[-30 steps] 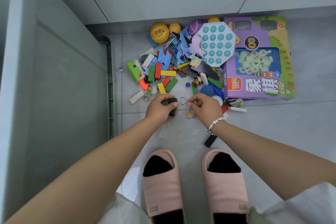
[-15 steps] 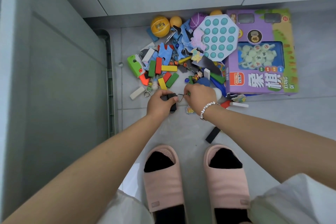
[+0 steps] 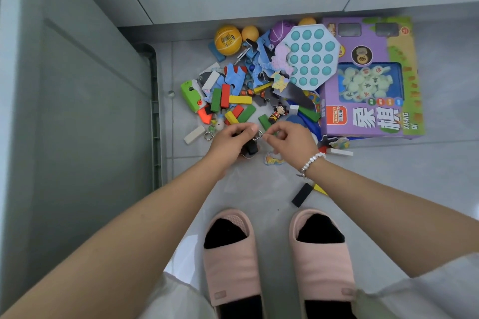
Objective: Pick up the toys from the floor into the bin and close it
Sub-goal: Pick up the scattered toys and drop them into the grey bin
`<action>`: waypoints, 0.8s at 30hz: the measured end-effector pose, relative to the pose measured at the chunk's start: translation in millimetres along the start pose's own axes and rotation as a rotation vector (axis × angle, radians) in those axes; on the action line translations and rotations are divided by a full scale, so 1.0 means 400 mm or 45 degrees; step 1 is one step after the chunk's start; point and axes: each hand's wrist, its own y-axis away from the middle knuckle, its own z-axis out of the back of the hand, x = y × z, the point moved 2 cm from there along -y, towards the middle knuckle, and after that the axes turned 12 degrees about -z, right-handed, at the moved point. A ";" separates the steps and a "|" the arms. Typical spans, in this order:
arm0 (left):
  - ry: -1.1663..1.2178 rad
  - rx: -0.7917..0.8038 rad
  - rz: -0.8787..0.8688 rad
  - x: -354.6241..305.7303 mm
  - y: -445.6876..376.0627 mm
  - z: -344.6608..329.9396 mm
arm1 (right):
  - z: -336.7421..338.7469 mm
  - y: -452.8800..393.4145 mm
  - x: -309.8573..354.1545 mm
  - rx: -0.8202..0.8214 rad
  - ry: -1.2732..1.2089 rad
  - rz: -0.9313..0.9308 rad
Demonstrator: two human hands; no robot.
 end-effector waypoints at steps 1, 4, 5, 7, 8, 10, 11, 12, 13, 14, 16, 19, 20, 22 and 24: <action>-0.010 0.014 -0.004 0.003 -0.002 -0.005 | -0.001 0.003 0.006 0.026 -0.033 0.000; -0.079 -0.017 -0.025 0.005 0.000 -0.011 | -0.002 0.004 0.009 0.055 -0.135 -0.009; -0.094 -0.050 -0.014 0.012 -0.001 -0.008 | 0.002 0.006 0.007 0.041 -0.170 -0.032; -0.099 -0.082 -0.007 0.023 -0.003 0.000 | 0.014 0.012 -0.001 0.056 -0.349 -0.159; -0.109 -0.087 -0.008 0.026 -0.002 0.003 | 0.018 0.017 -0.007 0.102 -0.503 -0.255; -0.125 -0.089 -0.019 0.031 -0.001 0.005 | 0.022 0.027 -0.021 0.241 -0.961 -0.471; -0.142 -0.085 -0.027 0.034 -0.001 0.005 | 0.020 0.034 -0.027 0.320 -1.213 -0.589; -0.161 -0.082 -0.037 0.033 0.000 0.003 | 0.018 0.041 -0.035 0.394 -1.411 -0.701; -0.167 -0.078 -0.045 0.033 0.000 0.000 | 0.014 0.047 -0.042 0.462 -1.527 -0.786; -0.166 -0.078 -0.048 0.033 0.000 -0.001 | 0.010 0.051 -0.048 0.529 -1.583 -0.841; -0.160 -0.085 -0.054 0.033 0.001 -0.003 | 0.003 0.054 -0.055 0.646 -1.611 -0.867; -0.131 -0.079 -0.044 0.035 0.004 0.004 | -0.001 0.053 -0.051 0.684 -1.512 -0.829; -0.130 -0.074 -0.042 0.034 0.007 0.010 | 0.000 0.050 -0.044 0.677 -1.455 -0.811; -0.146 -0.078 -0.057 0.035 0.008 0.027 | -0.002 0.038 -0.021 0.671 -1.354 -0.776; -0.159 -0.112 -0.061 0.037 0.007 0.048 | -0.006 0.019 0.001 0.595 -1.131 -0.704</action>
